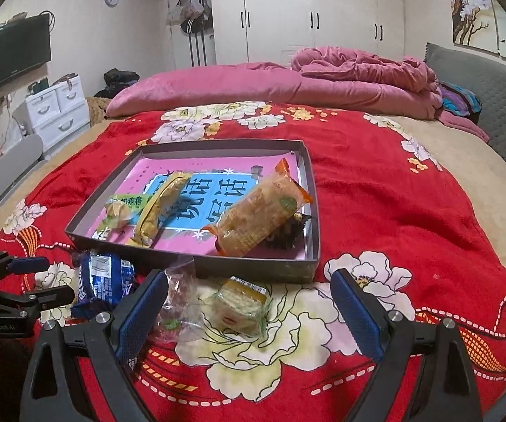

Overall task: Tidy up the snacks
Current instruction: 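Withdraw both open tools from the tray toward the snacks lying beside it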

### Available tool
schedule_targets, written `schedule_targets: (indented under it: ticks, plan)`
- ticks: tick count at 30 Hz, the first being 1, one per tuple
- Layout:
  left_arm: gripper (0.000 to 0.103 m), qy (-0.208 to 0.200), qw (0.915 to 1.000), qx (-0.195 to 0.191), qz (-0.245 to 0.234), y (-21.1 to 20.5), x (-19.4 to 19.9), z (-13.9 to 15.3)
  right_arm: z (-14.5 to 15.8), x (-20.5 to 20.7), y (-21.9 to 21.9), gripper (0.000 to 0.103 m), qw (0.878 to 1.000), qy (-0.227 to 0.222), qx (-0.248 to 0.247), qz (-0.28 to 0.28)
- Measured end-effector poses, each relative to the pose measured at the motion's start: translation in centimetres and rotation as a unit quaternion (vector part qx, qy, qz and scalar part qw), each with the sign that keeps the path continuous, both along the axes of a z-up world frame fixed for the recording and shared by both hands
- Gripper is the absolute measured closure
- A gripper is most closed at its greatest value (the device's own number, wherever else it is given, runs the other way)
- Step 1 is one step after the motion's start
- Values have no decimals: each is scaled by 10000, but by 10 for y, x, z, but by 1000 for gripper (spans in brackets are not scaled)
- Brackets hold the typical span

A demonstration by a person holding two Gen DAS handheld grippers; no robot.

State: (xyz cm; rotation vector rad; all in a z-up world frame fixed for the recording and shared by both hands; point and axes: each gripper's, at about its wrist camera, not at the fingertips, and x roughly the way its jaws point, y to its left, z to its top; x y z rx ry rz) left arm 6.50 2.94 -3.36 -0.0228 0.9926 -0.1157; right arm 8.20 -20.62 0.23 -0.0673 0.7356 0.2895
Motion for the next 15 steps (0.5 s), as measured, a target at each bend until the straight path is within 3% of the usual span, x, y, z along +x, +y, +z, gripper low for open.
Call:
schedule_targets:
  ticks: [15]
  plan:
    - [23,118,9998,-16,-139,-17,10,-6,-12,1,9,9,9991,219,-323,182]
